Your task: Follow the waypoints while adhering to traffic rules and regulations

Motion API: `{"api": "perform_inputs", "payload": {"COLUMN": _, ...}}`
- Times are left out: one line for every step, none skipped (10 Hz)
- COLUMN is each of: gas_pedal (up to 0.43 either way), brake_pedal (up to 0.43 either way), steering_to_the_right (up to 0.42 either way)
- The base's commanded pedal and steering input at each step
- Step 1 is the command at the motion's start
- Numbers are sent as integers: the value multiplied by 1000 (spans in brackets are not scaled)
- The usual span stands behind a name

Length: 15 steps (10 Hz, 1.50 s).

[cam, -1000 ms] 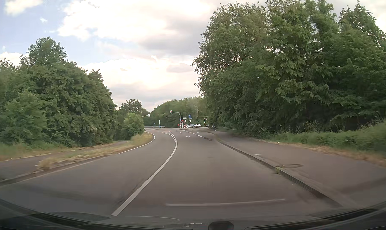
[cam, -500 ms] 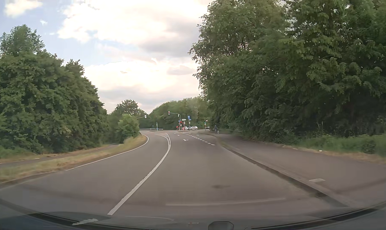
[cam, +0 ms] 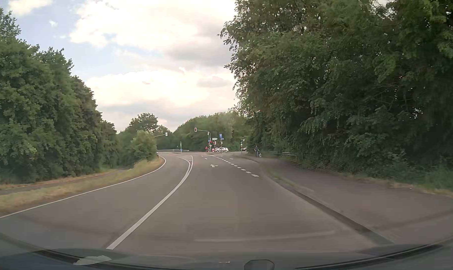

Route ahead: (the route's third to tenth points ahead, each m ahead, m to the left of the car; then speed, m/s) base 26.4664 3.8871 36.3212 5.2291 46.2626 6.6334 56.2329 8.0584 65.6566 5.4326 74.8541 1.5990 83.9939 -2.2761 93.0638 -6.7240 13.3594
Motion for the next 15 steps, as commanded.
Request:
{"api": "perform_inputs", "payload": {"gas_pedal": 59, "brake_pedal": 0, "steering_to_the_right": -2}}
{"api": "perform_inputs", "payload": {"gas_pedal": 59, "brake_pedal": 0, "steering_to_the_right": -1}}
{"api": "perform_inputs", "payload": {"gas_pedal": 59, "brake_pedal": 0, "steering_to_the_right": -1}}
{"api": "perform_inputs", "payload": {"gas_pedal": 59, "brake_pedal": 0, "steering_to_the_right": -1}}
{"api": "perform_inputs", "payload": {"gas_pedal": 67, "brake_pedal": 0, "steering_to_the_right": -1}}
{"api": "perform_inputs", "payload": {"gas_pedal": 67, "brake_pedal": 0, "steering_to_the_right": -1}}
{"api": "perform_inputs", "payload": {"gas_pedal": 67, "brake_pedal": 0, "steering_to_the_right": -1}}
{"api": "perform_inputs", "payload": {"gas_pedal": 67, "brake_pedal": 0, "steering_to_the_right": -1}}
{"api": "perform_inputs", "payload": {"gas_pedal": 67, "brake_pedal": 0, "steering_to_the_right": -1}}
{"api": "perform_inputs", "payload": {"gas_pedal": 67, "brake_pedal": 0, "steering_to_the_right": -1}}
{"api": "perform_inputs", "payload": {"gas_pedal": 67, "brake_pedal": 0, "steering_to_the_right": -1}}
{"api": "perform_inputs", "payload": {"gas_pedal": 67, "brake_pedal": 0, "steering_to_the_right": -1}}
{"api": "perform_inputs", "payload": {"gas_pedal": 67, "brake_pedal": 0, "steering_to_the_right": -1}}
{"api": "perform_inputs", "payload": {"gas_pedal": 67, "brake_pedal": 0, "steering_to_the_right": -2}}
{"api": "perform_inputs", "payload": {"gas_pedal": 67, "brake_pedal": 0, "steering_to_the_right": -3}}
